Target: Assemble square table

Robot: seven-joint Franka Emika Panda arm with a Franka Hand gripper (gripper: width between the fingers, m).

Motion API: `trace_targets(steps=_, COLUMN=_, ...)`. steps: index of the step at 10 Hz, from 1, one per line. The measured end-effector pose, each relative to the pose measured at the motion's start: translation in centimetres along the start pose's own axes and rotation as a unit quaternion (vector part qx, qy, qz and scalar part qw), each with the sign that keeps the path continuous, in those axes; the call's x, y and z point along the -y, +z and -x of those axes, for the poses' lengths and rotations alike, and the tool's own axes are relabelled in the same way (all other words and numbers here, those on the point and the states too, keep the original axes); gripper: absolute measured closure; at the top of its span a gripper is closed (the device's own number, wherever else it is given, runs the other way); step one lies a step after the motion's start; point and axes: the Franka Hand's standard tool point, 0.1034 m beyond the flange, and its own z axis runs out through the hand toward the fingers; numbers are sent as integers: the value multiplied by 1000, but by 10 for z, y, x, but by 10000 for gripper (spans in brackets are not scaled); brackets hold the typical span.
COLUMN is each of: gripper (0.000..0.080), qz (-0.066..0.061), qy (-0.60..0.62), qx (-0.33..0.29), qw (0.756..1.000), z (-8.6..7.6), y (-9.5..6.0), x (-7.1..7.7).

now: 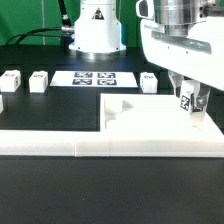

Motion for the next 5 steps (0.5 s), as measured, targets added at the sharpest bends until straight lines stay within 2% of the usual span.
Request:
trace_targets(steps=2, gripper=509, qz=-3, qy=63, qx=4, qw=998, z=-2, y=0, x=0)
trace_targets(steps=5, gripper=508, qz=-3, qy=52, qx=5, qw=999, z=-2, y=0, x=0)
